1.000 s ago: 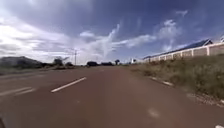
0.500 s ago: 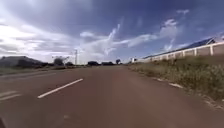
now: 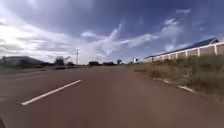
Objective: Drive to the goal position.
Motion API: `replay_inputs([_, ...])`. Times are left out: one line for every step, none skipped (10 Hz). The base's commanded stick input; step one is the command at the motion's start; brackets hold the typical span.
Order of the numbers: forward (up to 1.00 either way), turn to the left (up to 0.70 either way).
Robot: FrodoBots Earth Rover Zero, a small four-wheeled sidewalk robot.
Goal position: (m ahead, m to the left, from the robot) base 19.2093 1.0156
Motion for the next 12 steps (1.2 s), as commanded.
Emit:
replay_inputs([1.0, 0.0])
replay_inputs([1.0, 0.0])
replay_inputs([1.0, 0.0])
replay_inputs([1.0, 0.0])
replay_inputs([1.0, 0.0])
replay_inputs([1.0, 0.0])
replay_inputs([1.0, 0.0])
replay_inputs([1.0, 0.0])
replay_inputs([1.0, 0.0])
replay_inputs([1.0, 0.0])
replay_inputs([1.0, 0.0])
replay_inputs([1.0, 0.0])
